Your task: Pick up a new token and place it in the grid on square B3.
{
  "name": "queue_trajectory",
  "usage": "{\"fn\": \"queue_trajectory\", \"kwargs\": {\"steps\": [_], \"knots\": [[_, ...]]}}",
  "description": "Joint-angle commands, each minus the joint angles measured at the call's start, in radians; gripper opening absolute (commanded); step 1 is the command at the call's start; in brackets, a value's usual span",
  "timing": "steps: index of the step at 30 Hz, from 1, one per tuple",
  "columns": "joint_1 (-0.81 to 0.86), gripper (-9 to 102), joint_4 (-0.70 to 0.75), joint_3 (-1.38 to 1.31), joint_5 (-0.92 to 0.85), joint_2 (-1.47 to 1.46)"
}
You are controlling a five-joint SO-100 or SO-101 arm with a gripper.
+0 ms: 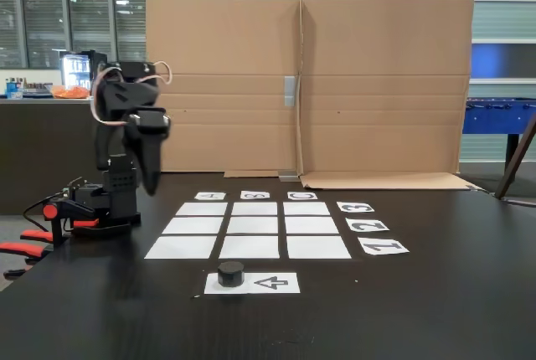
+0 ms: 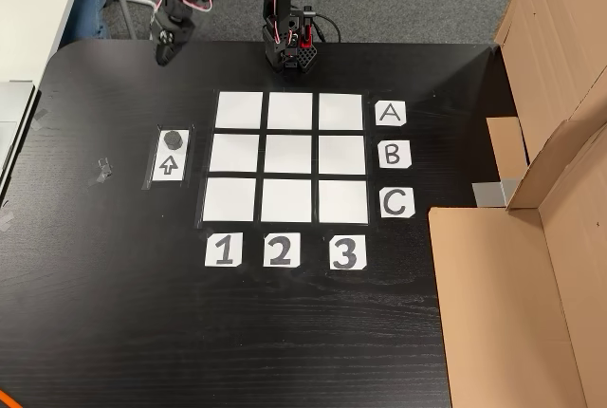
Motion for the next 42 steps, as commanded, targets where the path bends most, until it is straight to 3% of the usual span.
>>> {"fn": "queue_trajectory", "kwargs": {"steps": [1,21,25,30,36,37,40,42], "knots": [[-0.058,-1,0.038,-0.077,0.003,-0.041],[-0.129,-1,0.201,-0.532,0.021,-0.492],[-0.146,-1,0.296,-0.761,0.035,-0.657],[-0.169,-1,0.499,-1.241,0.051,-0.959],[-0.186,-1,0.506,-1.267,0.054,-0.982],[-0.189,1,0.508,-1.267,0.051,-0.98],[-0.196,28,0.518,-1.261,0.046,-0.974],[-0.199,39,0.522,-1.256,0.041,-0.974]]}}
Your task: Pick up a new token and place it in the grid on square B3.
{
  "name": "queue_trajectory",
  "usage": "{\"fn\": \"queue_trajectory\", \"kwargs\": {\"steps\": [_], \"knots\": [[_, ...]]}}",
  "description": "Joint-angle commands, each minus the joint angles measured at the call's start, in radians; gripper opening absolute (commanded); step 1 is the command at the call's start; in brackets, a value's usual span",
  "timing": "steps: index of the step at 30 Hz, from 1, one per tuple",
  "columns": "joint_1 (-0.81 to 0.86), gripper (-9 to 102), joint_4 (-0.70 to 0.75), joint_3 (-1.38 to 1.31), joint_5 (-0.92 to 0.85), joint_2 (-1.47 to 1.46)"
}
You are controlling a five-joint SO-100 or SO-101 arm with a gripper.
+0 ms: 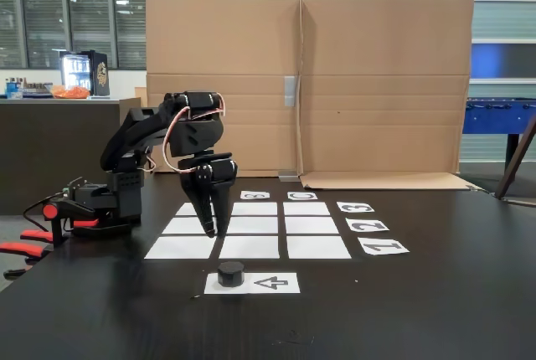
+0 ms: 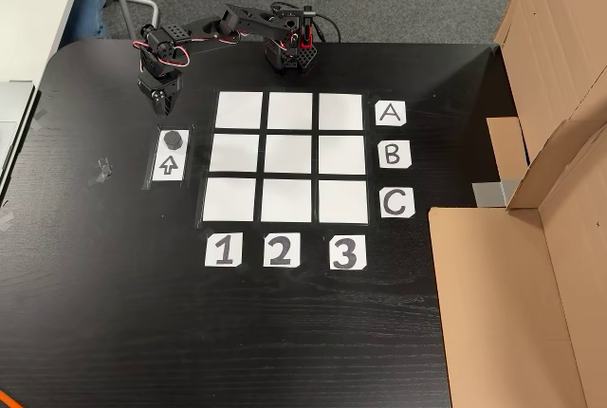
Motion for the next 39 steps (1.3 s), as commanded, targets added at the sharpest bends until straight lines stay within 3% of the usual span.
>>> {"fn": "queue_trajectory", "kwargs": {"steps": [1,14,39], "knots": [[-0.012,39,0.011,-0.029,-0.008,0.015],[-0.058,41,0.012,0.121,-0.012,-0.003],[-0.057,43,0.012,0.127,-0.008,-0.14]]}}
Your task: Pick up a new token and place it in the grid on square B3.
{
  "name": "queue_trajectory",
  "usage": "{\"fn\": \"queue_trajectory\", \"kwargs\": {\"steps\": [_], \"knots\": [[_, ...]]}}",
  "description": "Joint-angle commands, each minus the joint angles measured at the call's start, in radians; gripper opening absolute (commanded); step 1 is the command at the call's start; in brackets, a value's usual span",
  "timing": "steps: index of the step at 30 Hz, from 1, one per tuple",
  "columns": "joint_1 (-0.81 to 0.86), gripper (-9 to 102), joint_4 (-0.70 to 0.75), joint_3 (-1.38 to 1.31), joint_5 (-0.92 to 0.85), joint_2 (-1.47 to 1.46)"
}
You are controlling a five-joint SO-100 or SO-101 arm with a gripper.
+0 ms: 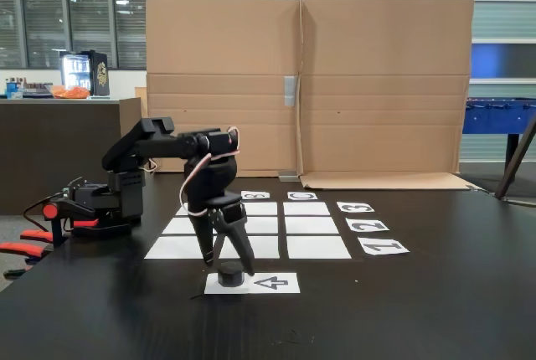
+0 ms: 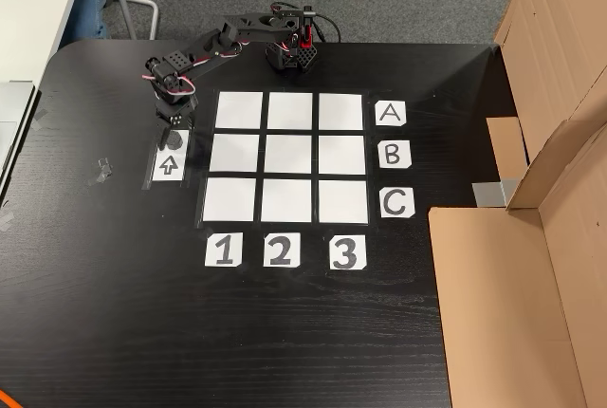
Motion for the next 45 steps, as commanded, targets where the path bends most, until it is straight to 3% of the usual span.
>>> {"fn": "queue_trajectory", "kwargs": {"steps": [1,6,9,18,35,45], "knots": [[-0.002,43,0.005,0.006,0.0,0.005],[0.0,40,0.005,0.009,0.002,-0.008],[0.0,17,0.005,0.009,0.012,-0.014],[0.011,0,0.002,-0.006,0.044,-0.018],[0.032,0,0.005,0.009,0.051,0.216],[-0.012,-1,0.005,0.184,0.048,0.471]]}}
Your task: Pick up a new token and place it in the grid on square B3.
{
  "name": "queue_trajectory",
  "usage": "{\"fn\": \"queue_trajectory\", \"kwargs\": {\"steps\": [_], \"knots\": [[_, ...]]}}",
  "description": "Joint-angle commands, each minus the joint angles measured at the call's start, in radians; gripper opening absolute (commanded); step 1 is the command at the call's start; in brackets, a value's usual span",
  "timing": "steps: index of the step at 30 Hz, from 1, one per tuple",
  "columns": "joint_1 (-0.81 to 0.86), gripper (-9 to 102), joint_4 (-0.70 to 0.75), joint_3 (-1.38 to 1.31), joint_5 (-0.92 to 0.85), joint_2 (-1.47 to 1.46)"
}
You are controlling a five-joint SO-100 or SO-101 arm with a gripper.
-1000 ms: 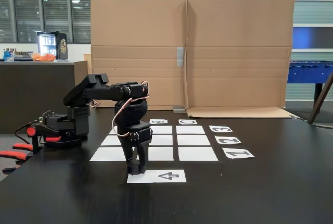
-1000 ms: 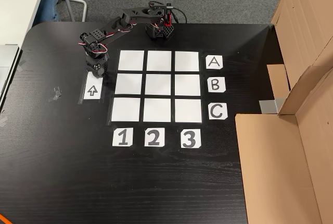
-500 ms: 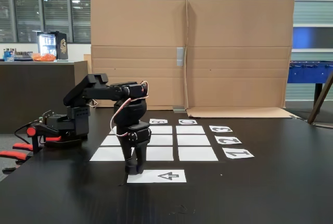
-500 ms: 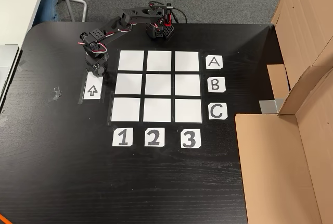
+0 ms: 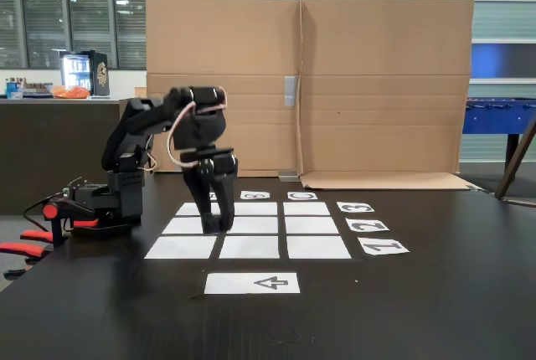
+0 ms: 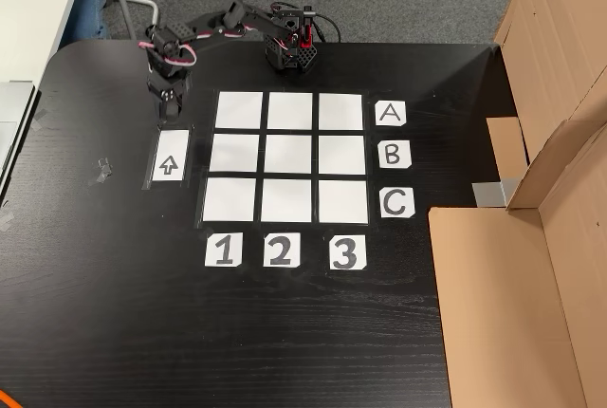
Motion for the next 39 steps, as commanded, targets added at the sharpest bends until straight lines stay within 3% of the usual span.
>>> {"fn": "queue_trajectory", "kwargs": {"steps": [1,22,39], "knots": [[-0.038,-1,0.0,0.069,0.006,0.143],[-0.414,-1,-0.009,0.442,0.069,0.422],[-0.77,-1,-0.038,0.561,0.195,0.479]]}}
